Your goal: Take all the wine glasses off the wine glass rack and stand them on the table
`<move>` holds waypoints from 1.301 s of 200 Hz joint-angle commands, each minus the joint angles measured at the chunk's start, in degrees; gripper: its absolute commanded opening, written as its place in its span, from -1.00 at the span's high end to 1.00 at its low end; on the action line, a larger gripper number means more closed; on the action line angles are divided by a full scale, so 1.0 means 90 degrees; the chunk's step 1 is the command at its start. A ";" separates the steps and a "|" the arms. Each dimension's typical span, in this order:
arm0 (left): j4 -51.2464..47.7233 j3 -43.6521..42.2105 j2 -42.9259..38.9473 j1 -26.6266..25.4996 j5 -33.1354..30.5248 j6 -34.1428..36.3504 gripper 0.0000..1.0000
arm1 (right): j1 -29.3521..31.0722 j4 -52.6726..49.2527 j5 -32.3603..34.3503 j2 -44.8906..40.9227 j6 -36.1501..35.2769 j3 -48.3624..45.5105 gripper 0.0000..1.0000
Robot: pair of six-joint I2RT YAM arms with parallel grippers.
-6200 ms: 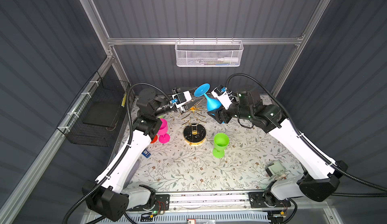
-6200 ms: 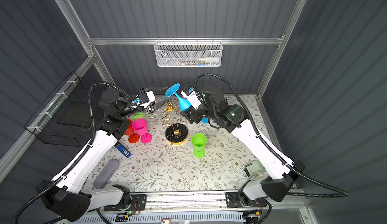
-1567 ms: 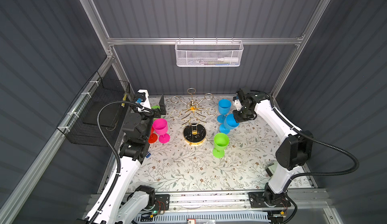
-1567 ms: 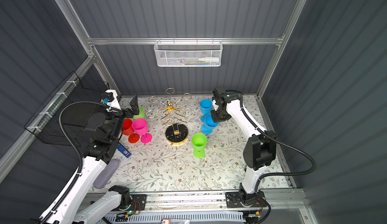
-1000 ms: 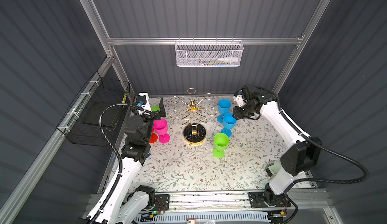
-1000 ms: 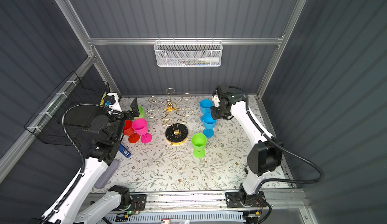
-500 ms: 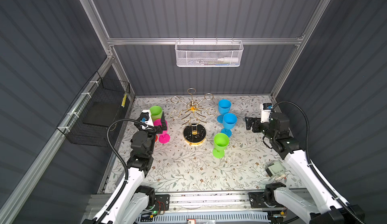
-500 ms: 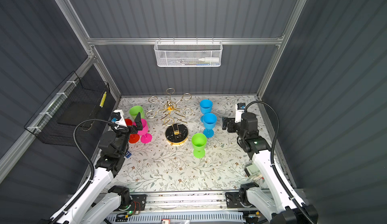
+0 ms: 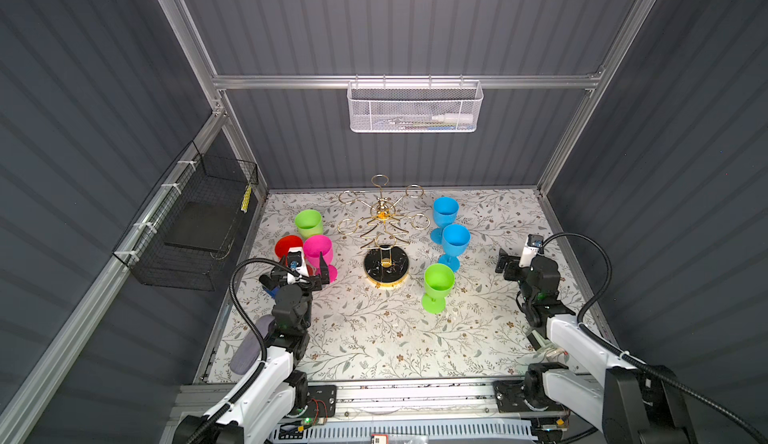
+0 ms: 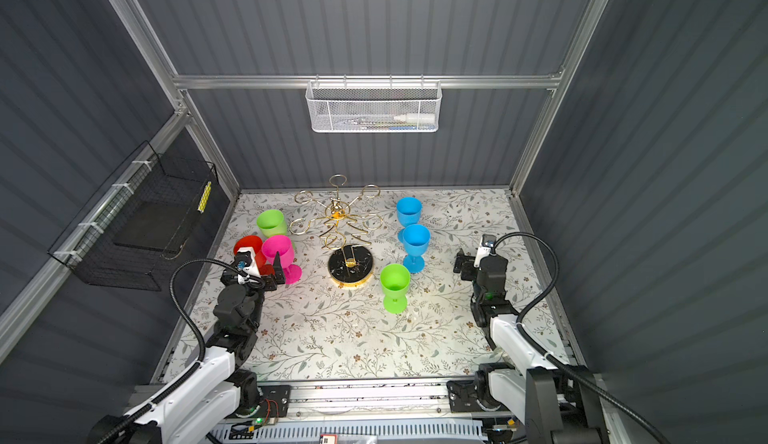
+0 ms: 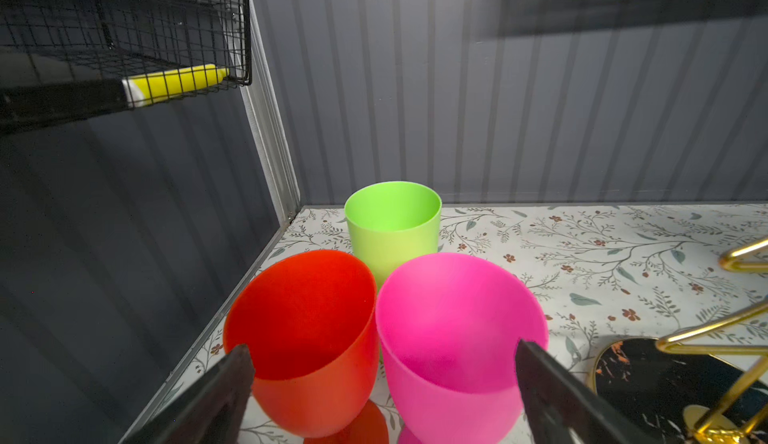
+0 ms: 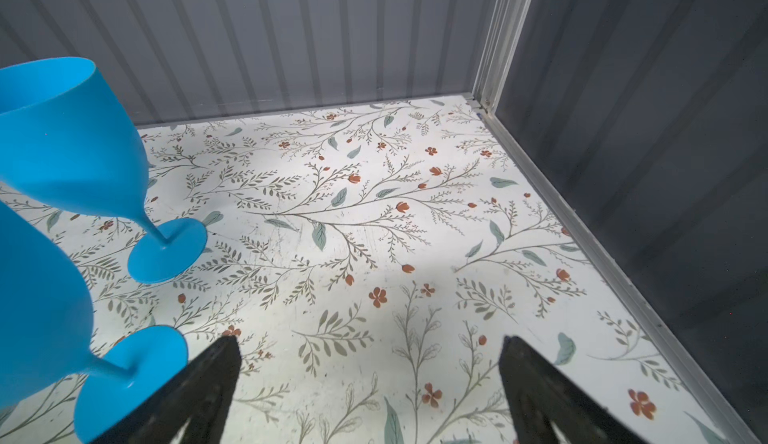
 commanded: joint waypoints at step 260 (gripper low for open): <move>0.4985 -0.0470 0.4641 0.0293 0.0341 0.0049 -0.99 | -0.0280 0.5546 -0.1043 0.2617 -0.0534 -0.1234 -0.98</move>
